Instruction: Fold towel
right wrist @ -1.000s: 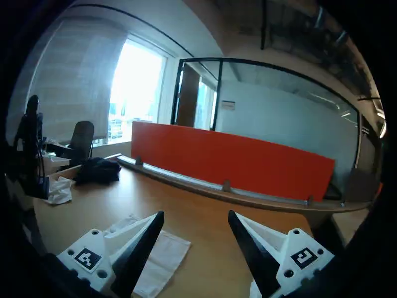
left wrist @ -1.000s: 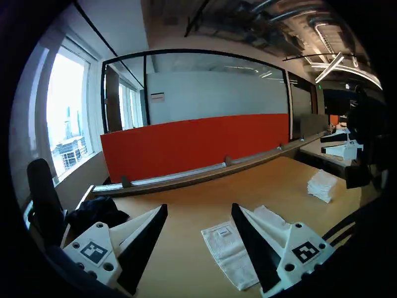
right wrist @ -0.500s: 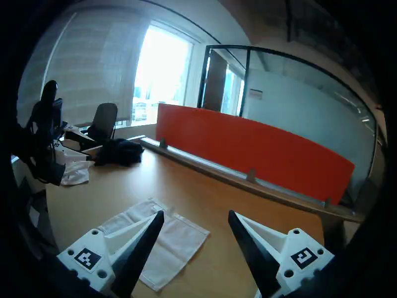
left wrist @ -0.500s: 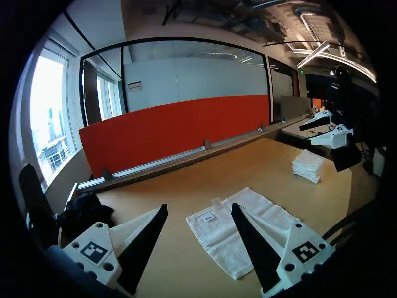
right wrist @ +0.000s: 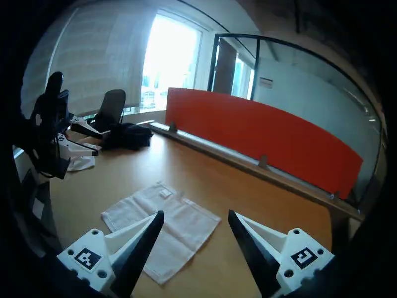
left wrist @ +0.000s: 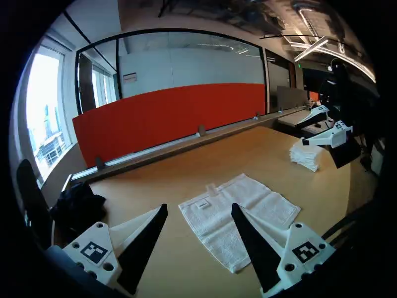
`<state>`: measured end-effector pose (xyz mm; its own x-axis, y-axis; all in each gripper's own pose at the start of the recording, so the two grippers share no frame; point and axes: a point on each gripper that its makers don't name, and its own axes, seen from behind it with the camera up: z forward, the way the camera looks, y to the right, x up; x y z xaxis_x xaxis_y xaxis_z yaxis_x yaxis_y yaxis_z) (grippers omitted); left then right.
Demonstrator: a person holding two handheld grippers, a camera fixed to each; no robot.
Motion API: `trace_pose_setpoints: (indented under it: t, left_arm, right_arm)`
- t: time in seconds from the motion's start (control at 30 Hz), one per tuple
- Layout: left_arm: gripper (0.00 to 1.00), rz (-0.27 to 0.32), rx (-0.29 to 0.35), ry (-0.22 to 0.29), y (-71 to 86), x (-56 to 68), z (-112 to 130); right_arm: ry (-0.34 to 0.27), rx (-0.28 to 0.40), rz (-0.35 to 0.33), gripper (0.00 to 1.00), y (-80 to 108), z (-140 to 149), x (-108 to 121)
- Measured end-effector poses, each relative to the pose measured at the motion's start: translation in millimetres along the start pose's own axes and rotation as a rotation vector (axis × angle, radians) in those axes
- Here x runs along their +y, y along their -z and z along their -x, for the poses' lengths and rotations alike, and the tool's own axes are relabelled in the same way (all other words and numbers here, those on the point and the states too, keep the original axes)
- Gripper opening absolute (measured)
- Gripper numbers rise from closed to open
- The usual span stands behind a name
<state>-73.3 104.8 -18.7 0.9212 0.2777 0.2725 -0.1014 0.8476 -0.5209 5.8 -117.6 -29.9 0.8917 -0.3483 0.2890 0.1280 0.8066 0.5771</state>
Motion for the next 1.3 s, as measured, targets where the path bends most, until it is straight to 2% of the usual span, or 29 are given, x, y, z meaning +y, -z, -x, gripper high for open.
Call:
trace_pose_setpoints:
  t: [0.4, 0.8, 1.3]
  left_arm:
    - [0.96, 0.047, -0.083, -0.035, -13.2, 24.4, 52]
    - [0.96, 0.085, -0.145, -0.043, -21.9, 42.1, 91]
    - [0.96, 0.148, -0.250, -0.076, -35.7, 63.9, 145]
  right_arm:
    - [0.011, -0.057, -0.021, 1.00, -13.9, 43, -18]
    - [0.006, -0.110, -0.054, 1.00, -27.3, 84, -37]
    - [0.020, -0.191, -0.096, 1.00, -37.5, 133, -56]
